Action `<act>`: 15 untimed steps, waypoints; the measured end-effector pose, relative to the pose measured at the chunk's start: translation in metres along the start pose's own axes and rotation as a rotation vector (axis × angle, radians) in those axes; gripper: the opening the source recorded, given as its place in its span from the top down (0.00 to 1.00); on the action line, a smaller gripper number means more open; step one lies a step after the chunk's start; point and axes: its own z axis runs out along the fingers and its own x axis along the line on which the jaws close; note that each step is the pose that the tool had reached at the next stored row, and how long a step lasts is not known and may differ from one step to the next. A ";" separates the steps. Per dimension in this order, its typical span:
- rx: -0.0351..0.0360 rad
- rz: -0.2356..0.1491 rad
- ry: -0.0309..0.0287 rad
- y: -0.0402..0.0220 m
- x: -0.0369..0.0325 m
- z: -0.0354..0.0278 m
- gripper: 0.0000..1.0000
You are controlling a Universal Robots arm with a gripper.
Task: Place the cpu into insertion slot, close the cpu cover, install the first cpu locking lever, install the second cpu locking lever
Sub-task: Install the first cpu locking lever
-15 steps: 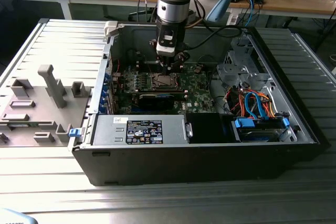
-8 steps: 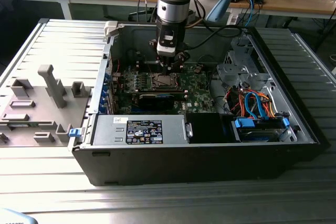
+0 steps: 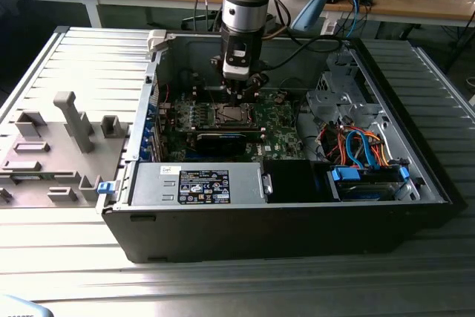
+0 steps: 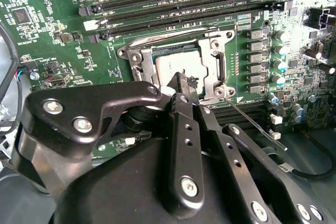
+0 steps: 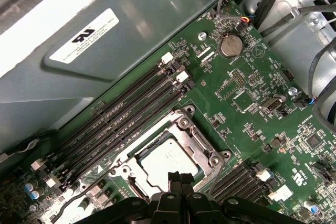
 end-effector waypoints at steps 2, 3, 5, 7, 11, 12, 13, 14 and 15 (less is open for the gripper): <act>-0.0001 -0.005 -0.0002 0.0000 0.0000 0.0000 0.89; -0.0001 -0.007 -0.0003 0.0000 0.0000 0.0000 0.89; -0.0002 -0.010 -0.0005 0.0000 0.0000 0.0000 0.89; -0.0003 -0.015 -0.0007 0.0000 0.0000 0.0000 0.89; -0.0005 -0.022 -0.0010 0.0000 0.0000 0.0000 0.89; -0.0005 -0.023 -0.0011 0.0000 0.0000 0.0000 0.89; -0.0006 -0.026 -0.0012 0.0000 0.0000 0.0000 0.89; -0.0006 -0.029 -0.0013 0.0000 0.0000 0.0000 0.89; -0.0007 -0.032 -0.0015 0.0000 0.0000 0.0000 0.89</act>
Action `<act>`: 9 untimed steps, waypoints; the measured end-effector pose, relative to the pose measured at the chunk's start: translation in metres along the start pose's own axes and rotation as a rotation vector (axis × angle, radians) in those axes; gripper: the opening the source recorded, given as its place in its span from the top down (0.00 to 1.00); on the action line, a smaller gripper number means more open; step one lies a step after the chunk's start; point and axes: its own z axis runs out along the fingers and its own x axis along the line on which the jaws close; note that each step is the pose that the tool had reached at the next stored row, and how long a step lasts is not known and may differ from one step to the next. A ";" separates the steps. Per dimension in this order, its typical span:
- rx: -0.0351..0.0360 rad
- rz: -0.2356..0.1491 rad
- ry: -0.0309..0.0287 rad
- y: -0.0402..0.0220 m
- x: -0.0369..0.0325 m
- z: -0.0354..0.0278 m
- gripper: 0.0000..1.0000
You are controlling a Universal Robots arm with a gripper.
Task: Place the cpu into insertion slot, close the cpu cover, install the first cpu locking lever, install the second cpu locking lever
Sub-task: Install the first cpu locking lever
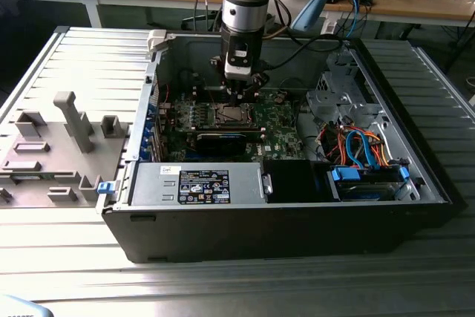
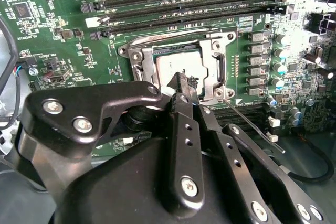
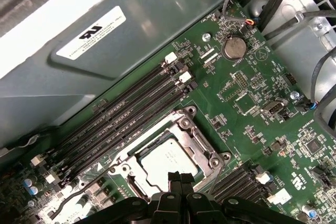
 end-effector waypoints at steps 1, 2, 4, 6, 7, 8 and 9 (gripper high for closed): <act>0.0000 -0.001 -0.0001 0.0000 0.0000 0.0000 0.89; 0.0000 -0.003 -0.0001 0.0000 0.0000 0.0000 0.89; -0.0001 -0.008 -0.0003 0.0000 0.0000 0.0000 0.89; -0.0002 -0.011 -0.0005 0.0000 0.0000 0.0000 0.89; -0.0003 -0.015 -0.0007 0.0000 0.0000 0.0000 0.89; -0.0003 -0.016 -0.0007 0.0000 0.0000 0.0000 0.89; -0.0003 -0.018 -0.0008 0.0000 0.0000 0.0000 0.89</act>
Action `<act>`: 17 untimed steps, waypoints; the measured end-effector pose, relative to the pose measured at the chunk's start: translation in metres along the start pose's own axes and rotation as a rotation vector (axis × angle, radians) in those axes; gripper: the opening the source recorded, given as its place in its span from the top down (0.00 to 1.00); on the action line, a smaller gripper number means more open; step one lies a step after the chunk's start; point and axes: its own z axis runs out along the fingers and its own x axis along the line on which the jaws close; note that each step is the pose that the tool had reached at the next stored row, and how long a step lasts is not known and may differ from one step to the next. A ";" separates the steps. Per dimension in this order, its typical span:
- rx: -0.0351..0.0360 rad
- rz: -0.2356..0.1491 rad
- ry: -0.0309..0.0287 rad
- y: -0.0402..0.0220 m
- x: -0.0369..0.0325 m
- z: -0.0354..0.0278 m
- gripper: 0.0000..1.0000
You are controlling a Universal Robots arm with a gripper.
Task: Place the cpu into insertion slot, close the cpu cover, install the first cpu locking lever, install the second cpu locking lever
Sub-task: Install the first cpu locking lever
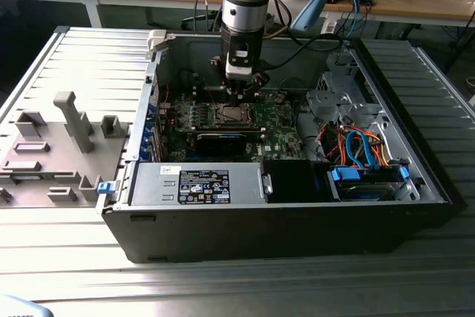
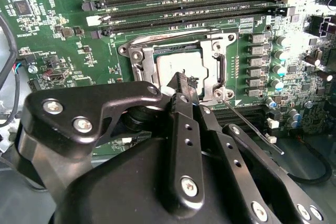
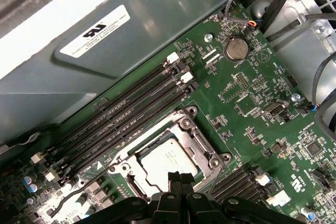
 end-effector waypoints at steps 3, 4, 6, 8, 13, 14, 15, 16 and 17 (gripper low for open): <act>-0.0001 -0.004 -0.0002 0.0000 0.0000 0.0000 0.89; -0.0002 -0.006 -0.0003 0.0000 0.0000 0.0000 0.89; -0.0003 -0.011 -0.0005 0.0000 0.0000 0.0000 0.89; -0.0003 -0.015 -0.0008 0.0000 0.0000 0.0000 0.89; -0.0005 -0.023 -0.0011 0.0000 0.0000 0.0000 0.89; -0.0005 -0.025 -0.0011 0.0000 0.0000 0.0000 0.89; -0.0006 -0.026 -0.0012 0.0000 0.0000 0.0000 0.89; -0.0006 -0.028 -0.0013 0.0000 0.0000 0.0000 0.89; -0.0006 -0.029 -0.0013 0.0000 0.0000 0.0000 0.89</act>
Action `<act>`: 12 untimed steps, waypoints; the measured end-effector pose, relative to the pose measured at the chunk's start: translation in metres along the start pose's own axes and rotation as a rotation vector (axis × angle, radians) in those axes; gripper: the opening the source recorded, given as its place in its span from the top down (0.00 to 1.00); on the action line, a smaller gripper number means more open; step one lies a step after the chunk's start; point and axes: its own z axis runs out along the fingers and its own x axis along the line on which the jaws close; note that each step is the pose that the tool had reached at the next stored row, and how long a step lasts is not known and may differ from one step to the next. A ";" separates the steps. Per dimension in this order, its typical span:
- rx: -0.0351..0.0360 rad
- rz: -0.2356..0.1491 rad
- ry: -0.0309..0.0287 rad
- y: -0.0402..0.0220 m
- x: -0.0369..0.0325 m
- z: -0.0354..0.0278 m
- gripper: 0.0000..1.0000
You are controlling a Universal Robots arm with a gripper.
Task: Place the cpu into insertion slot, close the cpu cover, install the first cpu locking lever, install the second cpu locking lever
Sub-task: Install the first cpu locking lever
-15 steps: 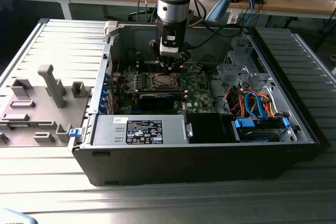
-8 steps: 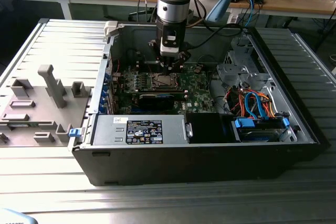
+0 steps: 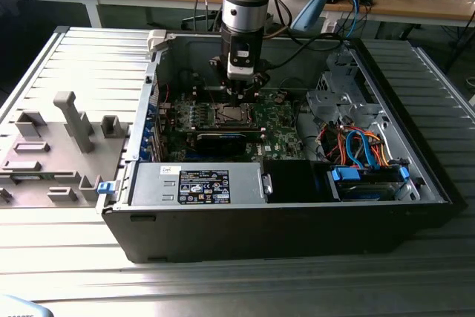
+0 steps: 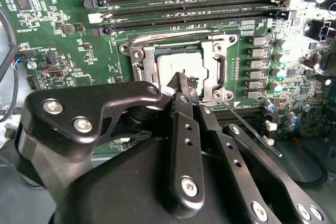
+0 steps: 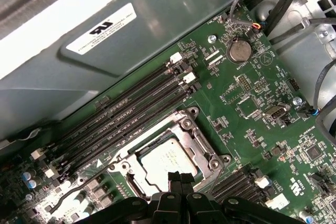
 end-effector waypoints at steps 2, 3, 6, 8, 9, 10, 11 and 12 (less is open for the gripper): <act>-0.0001 -0.003 -0.0002 0.0000 0.0000 0.0000 0.89; -0.0002 -0.005 -0.0003 0.0000 0.0000 0.0000 0.89; -0.0002 -0.010 -0.0005 0.0000 0.0000 0.0000 0.89; -0.0004 -0.014 -0.0007 0.0000 0.0000 0.0000 0.89; -0.0004 -0.016 -0.0008 0.0000 0.0000 0.0000 0.89; -0.0004 -0.018 -0.0008 0.0000 0.0000 0.0000 0.89; -0.0005 -0.020 -0.0010 0.0000 0.0000 0.0000 0.89; -0.0005 -0.021 -0.0010 0.0000 0.0000 0.0000 0.89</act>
